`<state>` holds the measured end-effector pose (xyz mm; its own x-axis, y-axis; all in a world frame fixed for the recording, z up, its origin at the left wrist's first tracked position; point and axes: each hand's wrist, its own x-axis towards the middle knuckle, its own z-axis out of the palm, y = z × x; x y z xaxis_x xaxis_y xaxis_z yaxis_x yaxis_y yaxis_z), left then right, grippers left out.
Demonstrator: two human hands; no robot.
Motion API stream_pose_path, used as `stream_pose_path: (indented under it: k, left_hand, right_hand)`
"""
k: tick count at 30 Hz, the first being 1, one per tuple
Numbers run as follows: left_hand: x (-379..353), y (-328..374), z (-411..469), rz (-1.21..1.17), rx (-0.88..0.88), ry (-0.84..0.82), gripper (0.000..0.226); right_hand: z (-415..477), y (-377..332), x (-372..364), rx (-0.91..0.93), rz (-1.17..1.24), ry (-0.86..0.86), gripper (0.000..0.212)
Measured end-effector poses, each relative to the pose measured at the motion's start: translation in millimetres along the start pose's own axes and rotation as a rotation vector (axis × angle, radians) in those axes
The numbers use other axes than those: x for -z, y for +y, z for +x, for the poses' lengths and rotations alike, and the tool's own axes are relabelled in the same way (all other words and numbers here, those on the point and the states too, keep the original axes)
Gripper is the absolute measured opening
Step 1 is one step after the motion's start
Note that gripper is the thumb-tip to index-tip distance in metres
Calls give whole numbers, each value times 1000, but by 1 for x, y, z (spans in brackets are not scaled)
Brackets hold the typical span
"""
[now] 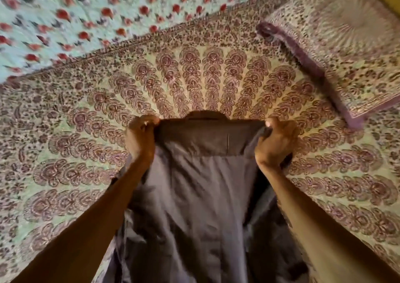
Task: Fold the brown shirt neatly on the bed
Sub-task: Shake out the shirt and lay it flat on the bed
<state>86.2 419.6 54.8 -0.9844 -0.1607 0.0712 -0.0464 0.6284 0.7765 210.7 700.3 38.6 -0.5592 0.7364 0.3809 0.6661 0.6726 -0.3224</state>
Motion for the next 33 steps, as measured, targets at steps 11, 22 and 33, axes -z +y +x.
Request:
stream_pose_path:
  k: [11, 22, 33]
  left_hand:
    - [-72, -64, 68, 181, -22, -156, 11]
    - [-105, -68, 77, 571, -25, -433, 27]
    - [-146, 12, 120, 660, 45, -1161, 57]
  right_hand:
    - [27, -5, -99, -4, -64, -363, 24]
    - [34, -7, -124, -8, -138, -411, 18]
    - [87, -77, -140, 148, 138, -1186, 45]
